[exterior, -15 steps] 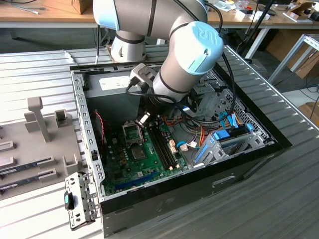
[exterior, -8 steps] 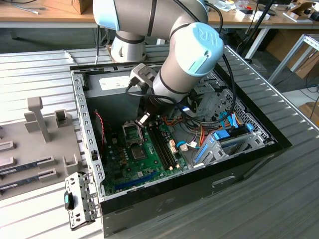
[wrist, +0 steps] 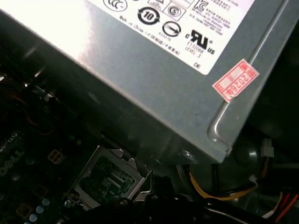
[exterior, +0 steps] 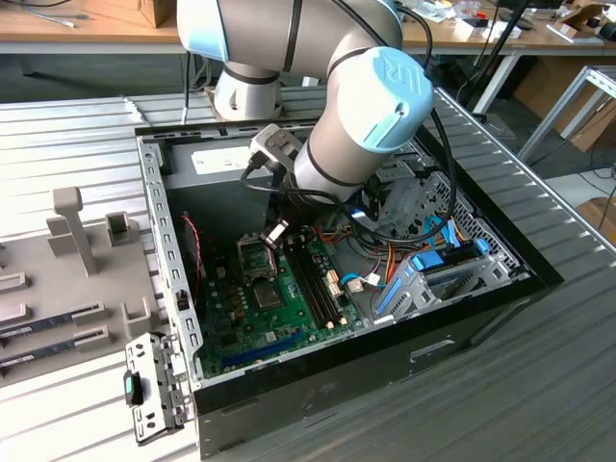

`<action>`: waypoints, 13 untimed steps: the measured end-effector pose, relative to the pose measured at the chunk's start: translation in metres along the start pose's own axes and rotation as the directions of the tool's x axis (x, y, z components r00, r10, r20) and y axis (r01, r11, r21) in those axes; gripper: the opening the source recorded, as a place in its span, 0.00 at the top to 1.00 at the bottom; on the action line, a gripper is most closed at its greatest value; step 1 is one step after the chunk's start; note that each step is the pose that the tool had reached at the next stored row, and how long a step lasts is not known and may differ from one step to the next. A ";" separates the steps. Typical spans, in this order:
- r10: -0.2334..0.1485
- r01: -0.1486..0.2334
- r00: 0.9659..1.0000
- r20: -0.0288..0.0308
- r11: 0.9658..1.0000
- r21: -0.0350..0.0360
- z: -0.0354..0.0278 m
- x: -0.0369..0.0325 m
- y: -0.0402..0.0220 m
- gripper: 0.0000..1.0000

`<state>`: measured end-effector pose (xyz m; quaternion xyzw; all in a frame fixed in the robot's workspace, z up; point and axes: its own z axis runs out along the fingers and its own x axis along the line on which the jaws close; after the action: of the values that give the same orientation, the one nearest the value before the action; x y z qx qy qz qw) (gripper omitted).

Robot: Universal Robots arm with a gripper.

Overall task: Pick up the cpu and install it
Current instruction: 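Close the cpu cover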

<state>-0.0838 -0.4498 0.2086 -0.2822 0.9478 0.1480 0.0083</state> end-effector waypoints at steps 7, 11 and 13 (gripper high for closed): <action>0.000 0.000 1.000 0.001 1.000 -0.001 -0.0007 0.0044 0.0005 0.89; 0.000 0.000 1.000 0.002 1.000 -0.002 -0.0017 0.0064 0.0003 0.89; -0.001 0.001 1.000 0.003 1.000 -0.004 -0.0030 0.0067 0.0006 0.89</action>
<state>-0.0896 -0.4537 0.2109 -0.2823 0.9474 0.1504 0.0093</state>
